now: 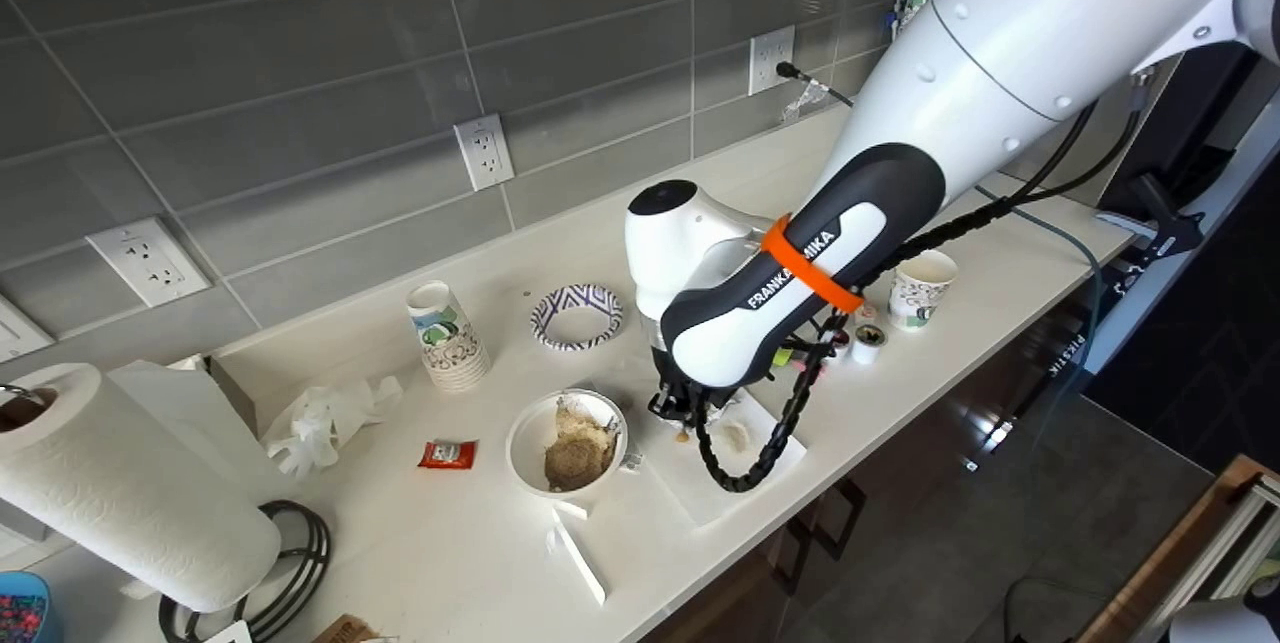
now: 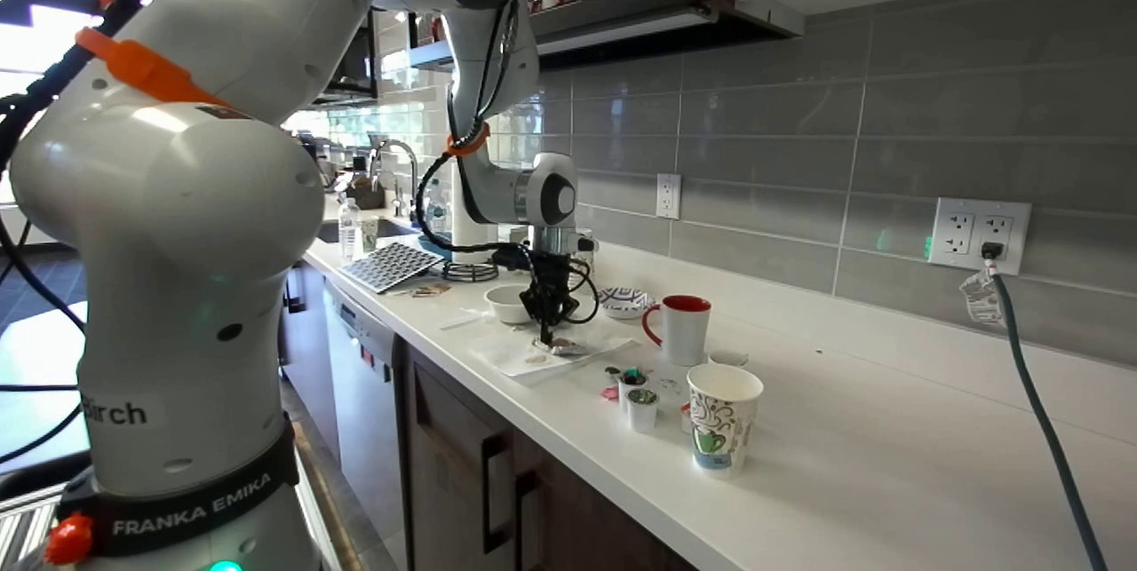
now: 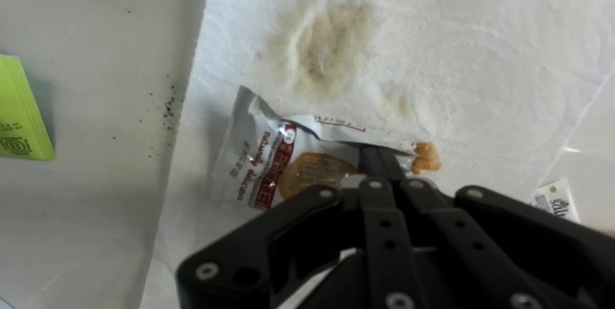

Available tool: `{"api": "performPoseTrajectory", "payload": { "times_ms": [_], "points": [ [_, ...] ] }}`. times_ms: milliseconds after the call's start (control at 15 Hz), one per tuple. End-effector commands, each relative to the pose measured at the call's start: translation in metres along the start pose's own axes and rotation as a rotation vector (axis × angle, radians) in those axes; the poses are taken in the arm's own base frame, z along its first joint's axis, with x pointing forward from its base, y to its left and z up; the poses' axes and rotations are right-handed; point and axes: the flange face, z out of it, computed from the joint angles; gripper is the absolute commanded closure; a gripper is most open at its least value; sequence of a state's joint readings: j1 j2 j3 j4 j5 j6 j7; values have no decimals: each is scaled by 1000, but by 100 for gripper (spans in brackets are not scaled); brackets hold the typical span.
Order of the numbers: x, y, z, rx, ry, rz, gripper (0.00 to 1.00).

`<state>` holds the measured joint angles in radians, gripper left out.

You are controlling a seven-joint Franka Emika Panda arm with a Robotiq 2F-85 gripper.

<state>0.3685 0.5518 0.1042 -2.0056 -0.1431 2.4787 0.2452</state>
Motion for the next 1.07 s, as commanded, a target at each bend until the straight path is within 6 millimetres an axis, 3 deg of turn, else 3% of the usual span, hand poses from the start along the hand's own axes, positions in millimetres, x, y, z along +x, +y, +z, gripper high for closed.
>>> {"api": "performPoseTrajectory", "payload": {
  "times_ms": [0,533,1000],
  "points": [
    [-4,-6,-6,-42,5,-2,100],
    [-1,-3,-6,-57,34,-18,100],
    [0,-14,-7,-44,34,-66,100]
  ]
}}
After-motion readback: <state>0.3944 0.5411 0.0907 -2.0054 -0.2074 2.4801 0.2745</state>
